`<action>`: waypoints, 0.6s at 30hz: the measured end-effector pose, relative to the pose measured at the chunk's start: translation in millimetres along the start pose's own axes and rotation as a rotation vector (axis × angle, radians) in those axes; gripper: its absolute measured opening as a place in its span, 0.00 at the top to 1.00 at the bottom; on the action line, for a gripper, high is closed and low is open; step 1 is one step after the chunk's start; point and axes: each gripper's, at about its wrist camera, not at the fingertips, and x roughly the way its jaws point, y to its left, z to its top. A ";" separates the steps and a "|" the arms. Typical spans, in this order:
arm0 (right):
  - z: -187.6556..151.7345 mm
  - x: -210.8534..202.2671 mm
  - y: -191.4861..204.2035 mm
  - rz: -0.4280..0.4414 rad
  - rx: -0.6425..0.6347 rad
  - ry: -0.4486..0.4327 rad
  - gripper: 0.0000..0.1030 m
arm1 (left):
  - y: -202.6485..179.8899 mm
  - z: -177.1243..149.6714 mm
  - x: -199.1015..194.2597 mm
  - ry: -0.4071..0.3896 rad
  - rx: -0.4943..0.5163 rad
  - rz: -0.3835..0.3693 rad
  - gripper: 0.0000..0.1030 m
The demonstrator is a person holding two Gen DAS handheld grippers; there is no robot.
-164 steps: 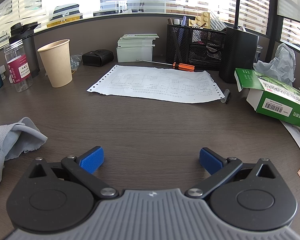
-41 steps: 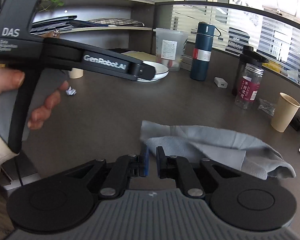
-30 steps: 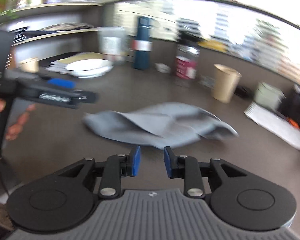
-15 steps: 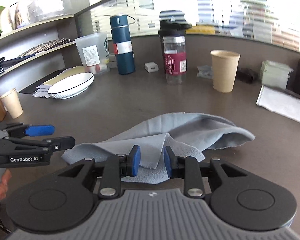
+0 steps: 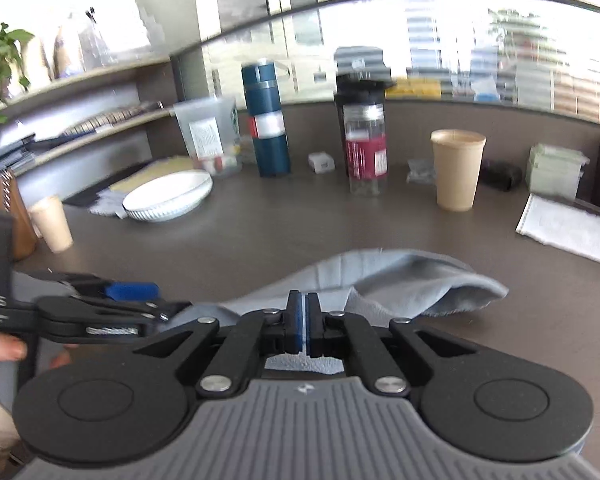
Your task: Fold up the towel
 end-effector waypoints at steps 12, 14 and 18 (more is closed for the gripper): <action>-3.2 47.2 -3.5 -0.037 0.030 0.106 0.81 | -4.2 0.2 0.9 0.010 0.002 -0.067 0.95; -3.7 55.4 -4.3 -0.056 0.028 0.119 0.81 | -4.3 0.1 1.0 0.012 0.000 -0.079 0.96; -2.1 63.8 -10.0 -0.065 0.041 0.124 0.69 | -4.5 0.0 1.2 0.015 -0.004 -0.103 0.96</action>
